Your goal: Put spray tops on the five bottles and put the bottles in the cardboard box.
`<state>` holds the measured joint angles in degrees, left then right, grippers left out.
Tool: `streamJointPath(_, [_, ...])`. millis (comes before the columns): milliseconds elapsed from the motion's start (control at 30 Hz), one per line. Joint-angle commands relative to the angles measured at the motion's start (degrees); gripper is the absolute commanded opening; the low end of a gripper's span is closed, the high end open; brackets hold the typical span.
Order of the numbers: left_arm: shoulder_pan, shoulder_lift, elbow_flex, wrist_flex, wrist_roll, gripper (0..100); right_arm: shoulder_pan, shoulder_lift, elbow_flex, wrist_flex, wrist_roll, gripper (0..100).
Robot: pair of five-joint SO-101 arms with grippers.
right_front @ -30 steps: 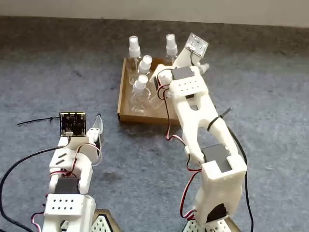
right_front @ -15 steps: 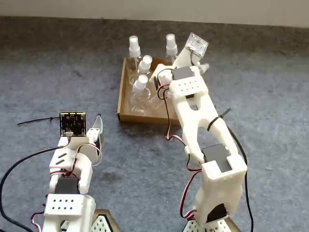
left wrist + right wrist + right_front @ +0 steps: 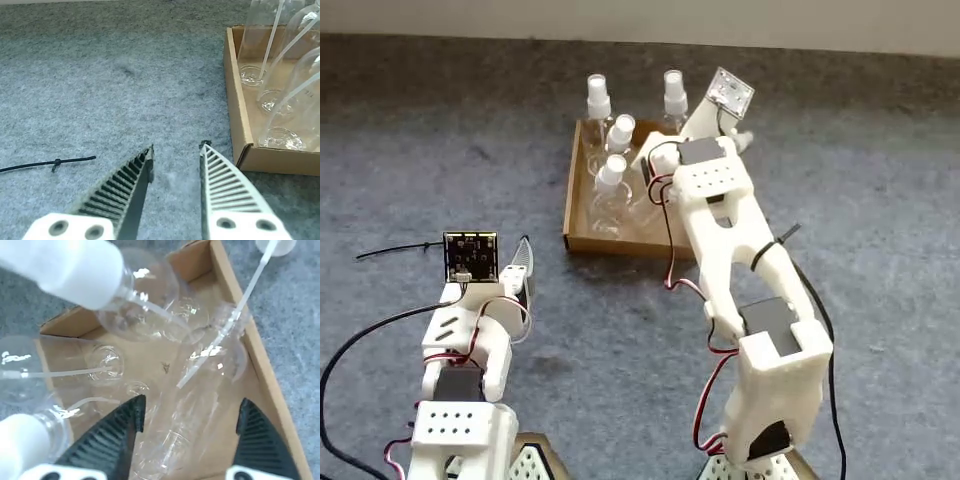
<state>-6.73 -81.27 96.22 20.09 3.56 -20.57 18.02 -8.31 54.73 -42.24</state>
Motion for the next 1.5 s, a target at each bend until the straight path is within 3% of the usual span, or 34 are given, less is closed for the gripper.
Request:
streamJointPath(0, [-0.84,-0.84,1.45,0.18,-0.26,15,0.92,-0.66,-3.03,-1.10,0.09,25.3])
streamJointPath(1067, [-0.84,-0.84,1.45,0.18,-0.26,15,1.89,4.88,-3.12,-2.59,-0.26,25.0])
streamJointPath(1300, [-0.84,-0.84,1.45,0.18,-0.26,15,1.89,4.88,-3.38,-2.59,0.00,12.1])
streamJointPath(1467, [-0.84,-0.84,1.45,0.18,-0.26,15,1.98,4.79,-3.38,-2.59,-0.18,11.7])
